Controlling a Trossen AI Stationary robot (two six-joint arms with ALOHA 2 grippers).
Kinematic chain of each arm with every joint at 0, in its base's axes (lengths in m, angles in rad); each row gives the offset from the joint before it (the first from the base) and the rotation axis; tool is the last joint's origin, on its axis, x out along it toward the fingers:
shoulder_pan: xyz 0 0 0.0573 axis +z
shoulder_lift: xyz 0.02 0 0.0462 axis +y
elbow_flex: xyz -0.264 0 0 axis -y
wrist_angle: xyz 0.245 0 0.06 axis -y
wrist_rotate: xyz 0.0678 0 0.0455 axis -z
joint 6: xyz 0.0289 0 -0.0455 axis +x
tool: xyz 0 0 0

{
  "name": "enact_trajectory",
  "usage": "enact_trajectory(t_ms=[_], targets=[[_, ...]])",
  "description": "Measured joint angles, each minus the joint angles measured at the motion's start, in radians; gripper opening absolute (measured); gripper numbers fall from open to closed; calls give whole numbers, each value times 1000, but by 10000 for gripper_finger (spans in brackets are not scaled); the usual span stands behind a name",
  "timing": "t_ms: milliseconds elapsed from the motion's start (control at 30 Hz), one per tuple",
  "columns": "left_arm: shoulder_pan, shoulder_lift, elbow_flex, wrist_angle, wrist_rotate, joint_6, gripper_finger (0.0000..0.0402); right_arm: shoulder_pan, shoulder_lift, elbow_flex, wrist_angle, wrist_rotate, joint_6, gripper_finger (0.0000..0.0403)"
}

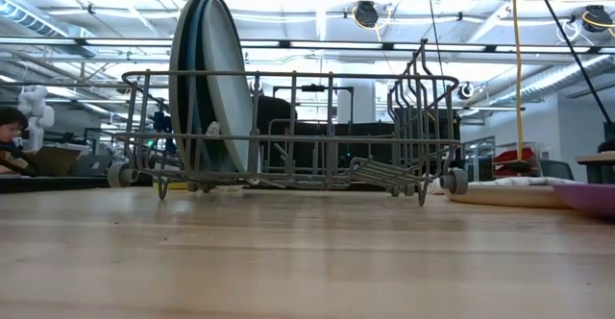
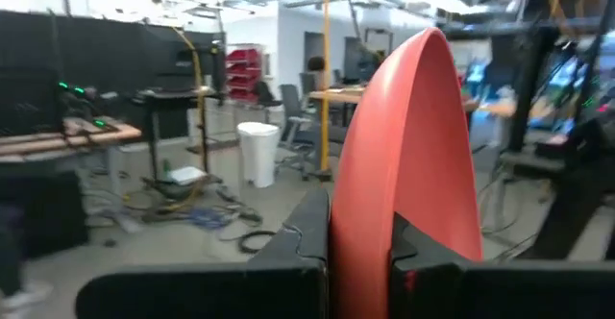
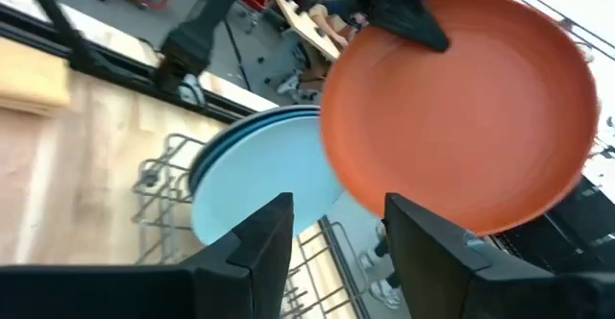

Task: Sort dishes
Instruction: Put the orange plate into the green dish rack

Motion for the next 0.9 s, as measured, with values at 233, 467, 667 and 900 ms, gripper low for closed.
enact_trajectory(t_ms=[233,467,667,900], targets=[[1,32,37,-31,232,-7,17,46,0,0,-1,0,40,148],[42,-1,39,-161,405,18,17,107,-2,0,-1,6,19,149],[145,-45,39,-328,852,-27,17,139,-16,0,12,12,-6,150],[289,-48,39,-445,1426,74,17,133,-24,-1,122,19,-89,150]])
